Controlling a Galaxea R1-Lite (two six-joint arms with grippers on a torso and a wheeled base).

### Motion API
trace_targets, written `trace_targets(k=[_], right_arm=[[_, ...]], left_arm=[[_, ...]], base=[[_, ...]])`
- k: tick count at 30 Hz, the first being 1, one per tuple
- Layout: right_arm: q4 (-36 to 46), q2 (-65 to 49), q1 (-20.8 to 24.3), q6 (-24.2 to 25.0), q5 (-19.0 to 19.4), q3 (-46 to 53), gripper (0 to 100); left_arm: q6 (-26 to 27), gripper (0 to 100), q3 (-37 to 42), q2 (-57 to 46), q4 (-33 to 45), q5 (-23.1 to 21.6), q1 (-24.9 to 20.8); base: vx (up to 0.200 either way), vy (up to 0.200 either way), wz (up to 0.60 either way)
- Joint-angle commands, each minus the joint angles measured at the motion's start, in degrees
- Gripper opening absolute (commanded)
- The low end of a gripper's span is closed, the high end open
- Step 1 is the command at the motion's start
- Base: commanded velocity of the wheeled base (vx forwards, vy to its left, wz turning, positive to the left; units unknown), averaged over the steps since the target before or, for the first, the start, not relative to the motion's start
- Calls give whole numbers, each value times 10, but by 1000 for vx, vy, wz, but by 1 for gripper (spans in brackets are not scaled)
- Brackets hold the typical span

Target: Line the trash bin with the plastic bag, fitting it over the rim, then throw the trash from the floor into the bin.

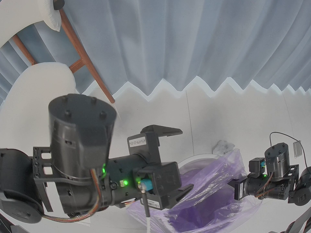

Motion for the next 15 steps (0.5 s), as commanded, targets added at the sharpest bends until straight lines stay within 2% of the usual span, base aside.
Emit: trace_targets(k=[1, 4, 5, 7, 12, 15], right_arm=[[0, 20, 2, 2, -2, -13, 0], [0, 22, 2, 2, -2, -18, 0], [1, 34, 2, 6, -2, -40, 0], [1, 42, 0, 9, -4, -56, 0], [1, 63, -12, 28, -5, -88, 0], [1, 65, -12, 42, -6, -106, 0]], left_arm=[[5, 100, 62, 51, -108, 65, -46], [8, 100, 65, 59, -122, 67, -47], [17, 100, 79, 81, -154, 72, -47], [17, 100, 80, 90, -169, 75, -47], [18, 100, 91, 91, -173, 78, -48], [20, 100, 111, 89, -176, 98, -48]], base=[[0, 0, 0], [0, 0, 0], [0, 0, 0], [0, 0, 0], [0, 0, 0], [0, 0, 0]])
